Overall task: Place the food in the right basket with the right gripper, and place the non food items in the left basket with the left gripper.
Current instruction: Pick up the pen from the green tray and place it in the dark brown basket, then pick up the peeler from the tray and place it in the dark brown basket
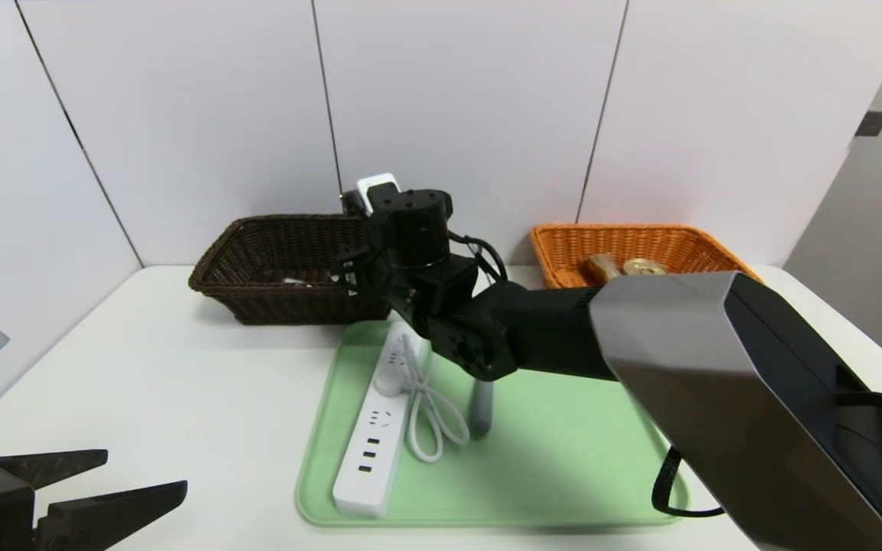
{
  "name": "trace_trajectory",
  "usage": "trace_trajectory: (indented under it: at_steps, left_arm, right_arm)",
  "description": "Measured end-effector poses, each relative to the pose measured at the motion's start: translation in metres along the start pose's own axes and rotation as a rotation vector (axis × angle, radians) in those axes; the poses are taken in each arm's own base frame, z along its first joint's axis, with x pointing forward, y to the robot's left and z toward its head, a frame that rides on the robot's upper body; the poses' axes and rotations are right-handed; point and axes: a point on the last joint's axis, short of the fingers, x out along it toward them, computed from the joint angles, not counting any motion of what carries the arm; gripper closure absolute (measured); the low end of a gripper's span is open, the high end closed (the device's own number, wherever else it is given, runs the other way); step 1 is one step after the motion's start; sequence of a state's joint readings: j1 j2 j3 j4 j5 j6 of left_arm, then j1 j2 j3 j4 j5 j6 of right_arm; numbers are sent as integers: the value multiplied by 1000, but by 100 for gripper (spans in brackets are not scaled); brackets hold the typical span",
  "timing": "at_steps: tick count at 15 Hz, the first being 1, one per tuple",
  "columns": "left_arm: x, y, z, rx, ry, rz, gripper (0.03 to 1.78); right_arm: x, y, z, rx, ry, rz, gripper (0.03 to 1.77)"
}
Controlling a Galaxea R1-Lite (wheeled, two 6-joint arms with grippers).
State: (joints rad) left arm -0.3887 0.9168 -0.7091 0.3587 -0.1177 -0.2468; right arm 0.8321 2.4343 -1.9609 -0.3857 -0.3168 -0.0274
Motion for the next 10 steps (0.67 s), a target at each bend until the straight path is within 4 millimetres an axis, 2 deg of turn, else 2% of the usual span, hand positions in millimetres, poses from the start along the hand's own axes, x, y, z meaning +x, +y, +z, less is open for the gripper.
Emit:
trace_trajectory:
  at_steps: [4, 7, 10]
  left_arm:
    - [-1, 0, 1, 0, -7, 0, 12]
    - [-1, -3, 11, 4, -51, -9, 12]
    - [1, -8, 32, 8, -93, -19, 12]
  right_arm:
    - [-5, -2, 10, -11, -8, 0, 56]
    - [-25, -14, 43, -42, 13, -8, 41]
    - [-59, -47, 79, -118, 140, -49, 31]
